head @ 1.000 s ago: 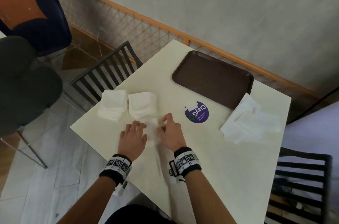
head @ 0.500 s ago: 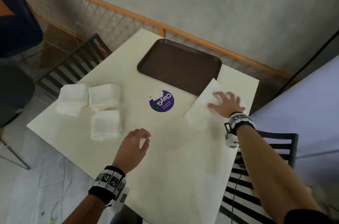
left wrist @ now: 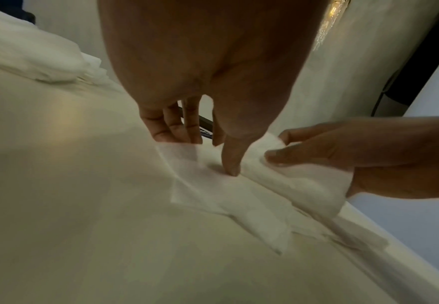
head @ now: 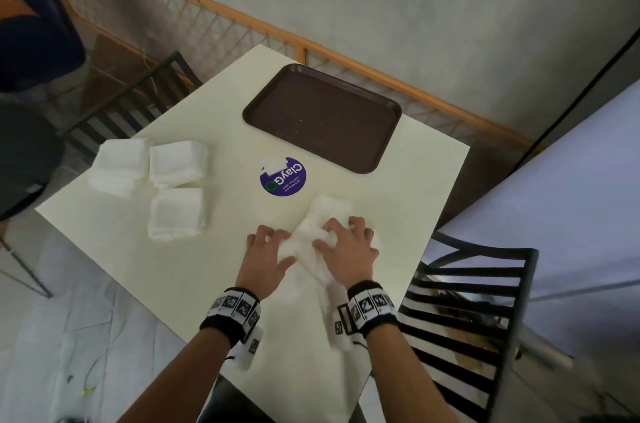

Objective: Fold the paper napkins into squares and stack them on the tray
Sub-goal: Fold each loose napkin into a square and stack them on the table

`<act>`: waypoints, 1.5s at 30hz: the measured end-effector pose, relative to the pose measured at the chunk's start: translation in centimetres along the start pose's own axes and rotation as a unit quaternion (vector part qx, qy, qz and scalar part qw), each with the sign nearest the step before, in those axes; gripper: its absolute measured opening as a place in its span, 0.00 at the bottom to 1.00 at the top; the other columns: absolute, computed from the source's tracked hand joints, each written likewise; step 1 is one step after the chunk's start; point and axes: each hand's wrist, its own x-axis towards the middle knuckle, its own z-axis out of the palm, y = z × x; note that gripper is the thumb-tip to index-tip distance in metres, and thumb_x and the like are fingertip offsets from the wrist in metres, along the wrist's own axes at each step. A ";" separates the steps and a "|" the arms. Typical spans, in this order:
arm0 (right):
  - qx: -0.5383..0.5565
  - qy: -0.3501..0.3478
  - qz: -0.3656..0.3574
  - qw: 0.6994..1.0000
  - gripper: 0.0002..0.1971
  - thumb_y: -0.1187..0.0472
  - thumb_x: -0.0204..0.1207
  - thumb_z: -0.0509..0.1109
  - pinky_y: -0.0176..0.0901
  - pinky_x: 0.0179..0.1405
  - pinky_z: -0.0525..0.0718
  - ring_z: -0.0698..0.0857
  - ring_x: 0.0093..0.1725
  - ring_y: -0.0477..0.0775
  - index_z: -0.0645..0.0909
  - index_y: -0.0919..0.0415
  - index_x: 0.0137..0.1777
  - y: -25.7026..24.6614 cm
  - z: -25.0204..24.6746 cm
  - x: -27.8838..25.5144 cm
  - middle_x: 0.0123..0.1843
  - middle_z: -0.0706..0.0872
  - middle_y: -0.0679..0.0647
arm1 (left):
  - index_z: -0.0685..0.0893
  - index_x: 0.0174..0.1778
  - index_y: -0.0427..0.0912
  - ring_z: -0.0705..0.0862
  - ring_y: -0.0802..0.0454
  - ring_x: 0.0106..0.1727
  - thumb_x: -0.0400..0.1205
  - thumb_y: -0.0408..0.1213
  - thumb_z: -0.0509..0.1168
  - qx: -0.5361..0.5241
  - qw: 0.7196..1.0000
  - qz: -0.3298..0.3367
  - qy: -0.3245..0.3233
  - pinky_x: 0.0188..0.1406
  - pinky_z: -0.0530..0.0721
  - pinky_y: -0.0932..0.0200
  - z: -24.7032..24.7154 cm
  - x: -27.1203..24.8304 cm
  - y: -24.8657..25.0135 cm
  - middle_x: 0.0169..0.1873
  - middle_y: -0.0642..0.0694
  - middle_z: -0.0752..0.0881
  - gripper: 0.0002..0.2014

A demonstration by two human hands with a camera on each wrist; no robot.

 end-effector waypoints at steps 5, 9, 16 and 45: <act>0.080 0.082 -0.083 0.990 0.09 0.39 0.79 0.82 0.62 0.70 0.81 0.71 0.80 0.61 0.95 0.39 0.53 -1.2 -2.0 -1.2 0.85 0.70 0.48 | 0.83 0.71 0.47 0.85 0.33 0.57 0.79 0.30 0.81 -0.040 0.998 -0.037 0.040 0.66 0.86 0.32 -2.1 -1.6 -2.3 0.60 0.41 0.79 0.26; 0.179 0.095 -0.228 0.952 0.08 0.44 0.83 0.81 0.47 0.64 0.83 0.86 0.62 0.46 0.95 0.46 0.50 -5.0 -5.7 -1.7 0.61 0.90 0.38 | 0.86 0.73 0.51 0.87 0.53 0.68 0.93 0.53 0.64 -0.255 0.963 -0.028 0.085 0.70 0.84 0.50 -7.8 -1.9 1.1 0.68 0.54 0.86 0.17; 0.365 0.044 -0.194 0.910 0.07 0.50 0.92 0.74 0.53 0.45 0.87 0.89 0.42 0.52 0.90 0.46 0.51 -12.4 -10.3 -2.6 0.41 0.92 0.46 | 0.89 0.59 0.41 0.91 0.49 0.50 0.86 0.41 0.78 -0.458 0.885 0.011 0.082 0.46 0.89 0.55 -16.7 -1.1 5.8 0.48 0.43 0.94 0.10; 0.540 0.011 -0.147 0.828 0.13 0.68 0.92 0.70 0.52 0.44 0.85 0.87 0.45 0.54 0.91 0.54 0.48 -25.1 -3.7 -5.5 0.44 0.92 0.54 | 0.83 0.48 0.42 0.88 0.41 0.33 0.87 0.45 0.74 -0.352 0.918 0.068 0.168 0.38 0.91 0.46 -28.1 -3.2 -4.7 0.35 0.43 0.90 0.11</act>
